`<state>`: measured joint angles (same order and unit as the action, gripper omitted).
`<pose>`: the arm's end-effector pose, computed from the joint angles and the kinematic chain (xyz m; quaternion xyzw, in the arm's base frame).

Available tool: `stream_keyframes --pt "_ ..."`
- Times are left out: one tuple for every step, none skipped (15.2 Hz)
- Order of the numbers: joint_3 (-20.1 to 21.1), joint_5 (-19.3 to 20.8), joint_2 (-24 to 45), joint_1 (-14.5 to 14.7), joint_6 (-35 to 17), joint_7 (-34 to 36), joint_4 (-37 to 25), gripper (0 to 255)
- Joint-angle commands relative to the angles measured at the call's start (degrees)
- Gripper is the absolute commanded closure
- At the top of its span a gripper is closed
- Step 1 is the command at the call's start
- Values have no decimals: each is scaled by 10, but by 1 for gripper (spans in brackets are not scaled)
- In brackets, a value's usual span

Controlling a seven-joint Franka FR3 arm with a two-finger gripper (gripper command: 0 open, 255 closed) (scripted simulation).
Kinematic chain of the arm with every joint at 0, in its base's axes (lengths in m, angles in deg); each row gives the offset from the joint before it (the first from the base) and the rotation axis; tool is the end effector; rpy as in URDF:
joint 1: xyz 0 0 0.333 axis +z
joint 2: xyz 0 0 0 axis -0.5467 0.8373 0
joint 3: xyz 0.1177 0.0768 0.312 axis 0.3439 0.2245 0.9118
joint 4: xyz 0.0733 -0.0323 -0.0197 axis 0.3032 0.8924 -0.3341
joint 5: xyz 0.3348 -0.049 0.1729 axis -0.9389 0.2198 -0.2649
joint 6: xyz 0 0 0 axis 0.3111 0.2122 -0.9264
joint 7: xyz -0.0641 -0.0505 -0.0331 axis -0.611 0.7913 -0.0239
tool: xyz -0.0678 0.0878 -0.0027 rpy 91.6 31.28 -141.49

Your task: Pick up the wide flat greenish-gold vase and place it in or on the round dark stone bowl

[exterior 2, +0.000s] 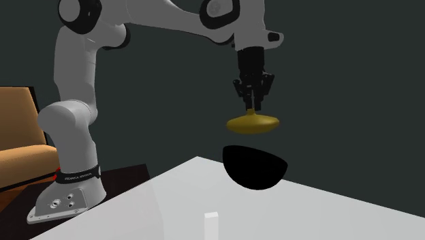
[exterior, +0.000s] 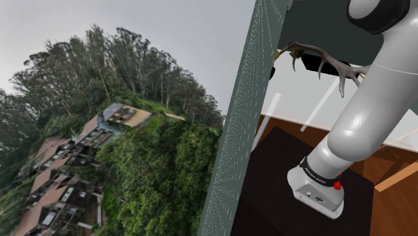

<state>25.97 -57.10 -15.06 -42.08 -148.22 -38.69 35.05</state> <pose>0.4977 -0.3487 0.5591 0.9951 0.0880 0.0266 0.0361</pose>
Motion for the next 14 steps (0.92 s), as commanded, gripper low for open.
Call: stream_keyframes --pt "0 1 -2 1 -16 0 18 255" --pt "0 1 -2 1 -24 0 25 255" --pt "0 0 -1 1 -31 -1 32 255" --pt "1 0 -1 1 -39 -1 39 255" --pt "1 -1 0 1 -46 -1 46 255" --pt "1 -1 1 1 -54 -2 52 255" --pt "1 -2 2 1 -61 -2 59 255" --pt "1 -3 3 1 -69 -2 65 255" --pt "2 -4 5 1 -76 -3 71 255" --pt "2 -5 6 1 -83 -3 77 255" --pt "2 -6 8 1 -90 -4 83 255" --pt "2 -7 10 1 -98 -5 89 255" --pt "3 -8 12 0 -105 -5 95 255" --pt "3 -8 12 0 -105 -5 95 255"
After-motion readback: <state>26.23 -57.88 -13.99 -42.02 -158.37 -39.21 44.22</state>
